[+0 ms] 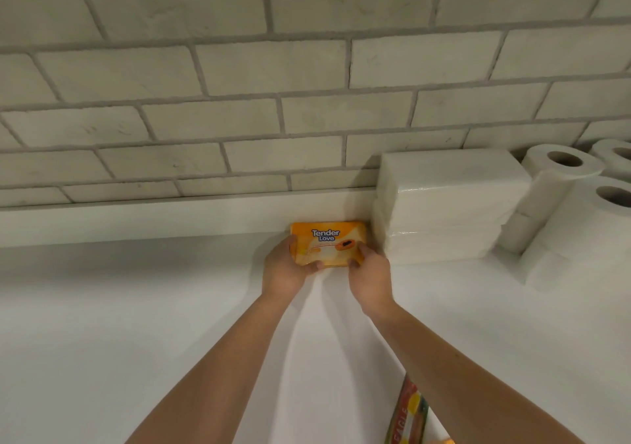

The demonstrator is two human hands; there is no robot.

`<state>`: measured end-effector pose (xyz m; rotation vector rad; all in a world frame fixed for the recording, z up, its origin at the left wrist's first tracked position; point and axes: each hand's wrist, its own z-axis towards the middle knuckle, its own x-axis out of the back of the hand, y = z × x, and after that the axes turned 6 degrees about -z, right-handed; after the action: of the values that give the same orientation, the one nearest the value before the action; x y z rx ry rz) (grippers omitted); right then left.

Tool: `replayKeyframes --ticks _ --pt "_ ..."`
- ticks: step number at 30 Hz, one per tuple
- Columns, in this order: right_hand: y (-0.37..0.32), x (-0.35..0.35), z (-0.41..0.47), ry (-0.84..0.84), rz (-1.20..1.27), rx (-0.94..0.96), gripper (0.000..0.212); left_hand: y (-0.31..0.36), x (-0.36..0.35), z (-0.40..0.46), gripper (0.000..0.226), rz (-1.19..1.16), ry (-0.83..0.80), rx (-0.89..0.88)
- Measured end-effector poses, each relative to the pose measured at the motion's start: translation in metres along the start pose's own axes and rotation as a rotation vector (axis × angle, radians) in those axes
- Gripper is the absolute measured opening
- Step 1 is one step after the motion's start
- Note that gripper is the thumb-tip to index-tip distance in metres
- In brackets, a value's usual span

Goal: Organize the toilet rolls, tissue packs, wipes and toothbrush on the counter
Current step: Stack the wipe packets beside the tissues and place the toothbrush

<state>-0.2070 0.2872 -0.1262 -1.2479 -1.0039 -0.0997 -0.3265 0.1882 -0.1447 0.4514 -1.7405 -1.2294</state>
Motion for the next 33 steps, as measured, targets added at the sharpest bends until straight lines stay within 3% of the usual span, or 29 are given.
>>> replayKeyframes --ticks 7,12,16,20,27,29,33 --pt "0.001 0.004 -0.001 -0.014 0.005 0.042 0.033 0.005 -0.004 0.000 0.086 0.052 0.015 0.027" --pt "0.000 0.008 -0.003 -0.038 0.011 0.032 0.029 -0.004 -0.007 0.007 0.071 0.096 0.050 0.047" --pt "0.001 0.011 -0.010 -0.056 0.040 0.027 0.031 -0.015 -0.011 0.013 0.080 0.125 0.067 0.056" --pt "0.009 0.018 -0.016 -0.087 0.051 0.004 0.039 0.006 -0.007 -0.002 0.069 0.137 0.060 0.022" --pt "0.016 0.023 -0.034 -0.078 0.129 -0.052 0.051 -0.013 -0.006 0.006 0.073 0.085 0.050 0.009" --pt "0.016 0.027 -0.046 -0.103 0.142 -0.050 0.046 -0.002 0.004 -0.019 0.077 0.043 0.054 -0.029" --pt "0.015 0.034 -0.075 -0.211 0.193 -0.028 0.023 -0.010 0.021 -0.062 0.080 -0.036 0.066 0.107"
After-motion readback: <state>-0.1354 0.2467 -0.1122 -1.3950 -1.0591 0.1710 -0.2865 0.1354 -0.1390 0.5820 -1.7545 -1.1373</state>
